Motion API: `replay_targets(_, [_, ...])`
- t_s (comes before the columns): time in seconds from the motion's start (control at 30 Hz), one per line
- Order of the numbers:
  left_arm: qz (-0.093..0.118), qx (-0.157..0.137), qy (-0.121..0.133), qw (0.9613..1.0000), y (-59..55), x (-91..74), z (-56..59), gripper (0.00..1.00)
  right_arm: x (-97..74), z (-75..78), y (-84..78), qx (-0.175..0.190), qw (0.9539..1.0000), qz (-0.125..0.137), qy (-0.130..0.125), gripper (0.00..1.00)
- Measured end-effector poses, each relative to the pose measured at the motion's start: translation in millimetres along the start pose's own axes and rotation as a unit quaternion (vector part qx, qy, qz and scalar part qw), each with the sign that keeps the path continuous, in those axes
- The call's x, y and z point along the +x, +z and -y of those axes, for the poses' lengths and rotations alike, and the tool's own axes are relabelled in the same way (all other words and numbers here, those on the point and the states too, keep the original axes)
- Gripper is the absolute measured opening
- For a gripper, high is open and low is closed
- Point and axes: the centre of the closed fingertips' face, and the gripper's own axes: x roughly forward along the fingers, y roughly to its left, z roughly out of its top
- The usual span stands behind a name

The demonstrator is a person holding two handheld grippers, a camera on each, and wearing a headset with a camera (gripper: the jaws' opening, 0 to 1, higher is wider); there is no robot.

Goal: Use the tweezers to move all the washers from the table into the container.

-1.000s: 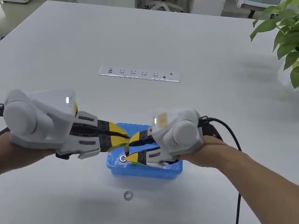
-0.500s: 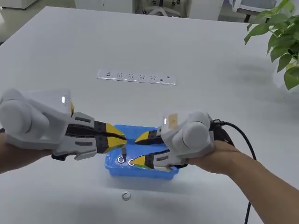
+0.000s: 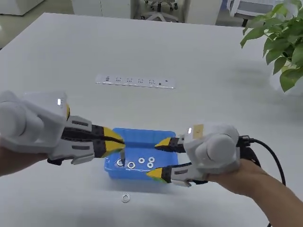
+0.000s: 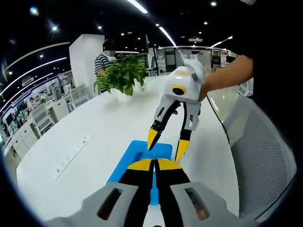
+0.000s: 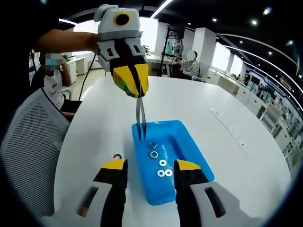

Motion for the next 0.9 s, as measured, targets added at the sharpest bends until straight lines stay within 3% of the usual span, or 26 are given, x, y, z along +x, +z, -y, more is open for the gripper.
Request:
replay_targets(0.4, [0.006, 0.006, -0.003, 1.0000, 7.0, -4.6, 9.5, 0.05, -28.9, -8.5, -14.0, 0.062, 0.9974, 0.017, -0.033, 0.54])
replay_targets(0.9, [0.006, 0.010, -0.016, 0.9998, 13.9, -3.8, 19.4, 0.05, -46.2, -10.3, -23.3, 0.083, 0.9948, 0.022, -0.054, 0.70])
